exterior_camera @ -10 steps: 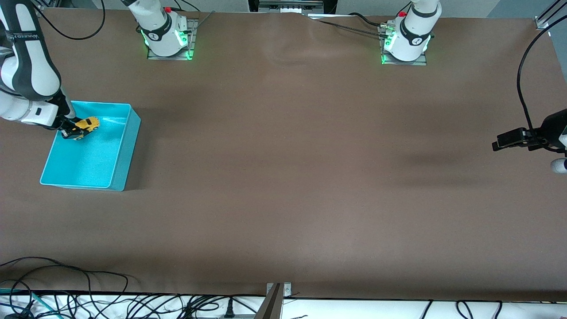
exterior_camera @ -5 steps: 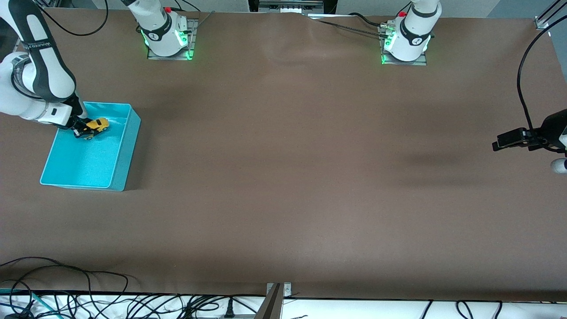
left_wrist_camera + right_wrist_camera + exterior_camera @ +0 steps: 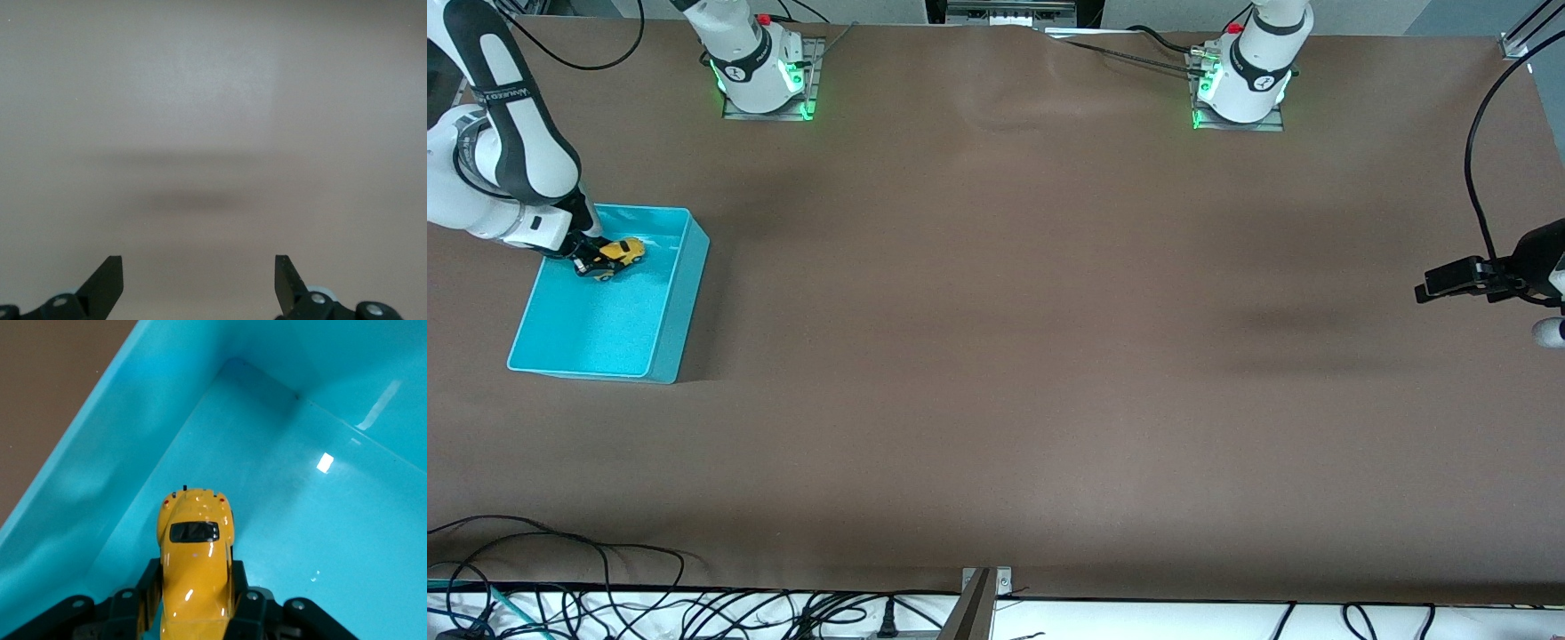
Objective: Wind up and store yellow beetle car
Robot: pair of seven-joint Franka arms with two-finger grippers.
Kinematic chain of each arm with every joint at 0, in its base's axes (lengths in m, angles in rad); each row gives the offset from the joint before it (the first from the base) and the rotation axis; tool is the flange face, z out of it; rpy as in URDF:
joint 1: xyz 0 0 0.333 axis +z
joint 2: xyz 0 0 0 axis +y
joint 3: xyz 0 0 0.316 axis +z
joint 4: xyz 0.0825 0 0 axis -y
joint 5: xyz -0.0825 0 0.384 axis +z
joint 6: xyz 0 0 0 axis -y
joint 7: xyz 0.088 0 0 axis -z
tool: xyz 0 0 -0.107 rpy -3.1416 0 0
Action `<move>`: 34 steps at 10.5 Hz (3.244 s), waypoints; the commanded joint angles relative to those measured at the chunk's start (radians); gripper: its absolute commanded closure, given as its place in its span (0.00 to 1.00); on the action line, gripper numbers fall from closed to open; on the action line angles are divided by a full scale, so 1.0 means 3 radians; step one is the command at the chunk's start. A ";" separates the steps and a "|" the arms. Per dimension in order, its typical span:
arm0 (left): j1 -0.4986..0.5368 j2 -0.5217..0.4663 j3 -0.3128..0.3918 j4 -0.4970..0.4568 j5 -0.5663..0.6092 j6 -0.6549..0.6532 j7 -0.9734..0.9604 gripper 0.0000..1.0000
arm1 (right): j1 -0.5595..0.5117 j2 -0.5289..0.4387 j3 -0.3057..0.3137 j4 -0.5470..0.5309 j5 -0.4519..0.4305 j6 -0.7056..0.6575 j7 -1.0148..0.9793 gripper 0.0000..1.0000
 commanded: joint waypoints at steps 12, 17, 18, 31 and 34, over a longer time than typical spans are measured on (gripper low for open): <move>-0.0031 -0.0031 0.0020 0.0003 -0.0065 -0.0008 0.0080 0.00 | -0.0081 -0.0243 0.0492 0.0705 0.0092 -0.1051 0.0534 0.00; -0.0031 -0.0031 0.0030 0.0003 -0.0080 -0.0008 0.0080 0.00 | 0.0097 -0.0666 0.0625 0.0804 0.0092 -0.1328 0.1433 0.00; -0.0031 -0.0031 0.0030 0.0003 -0.0080 -0.0008 0.0080 0.00 | 0.0220 -0.0829 0.0620 0.0804 0.0087 -0.1349 0.1733 0.00; -0.0025 -0.0026 0.0040 0.0003 -0.0085 -0.0008 0.0080 0.00 | 0.1733 -0.1174 -0.0110 0.1519 0.0409 -0.1865 0.7214 0.00; -0.0025 -0.0026 0.0040 0.0003 -0.0085 -0.0008 0.0085 0.00 | 0.1918 -0.1153 -0.0218 0.1682 0.0409 -0.2064 0.7886 0.00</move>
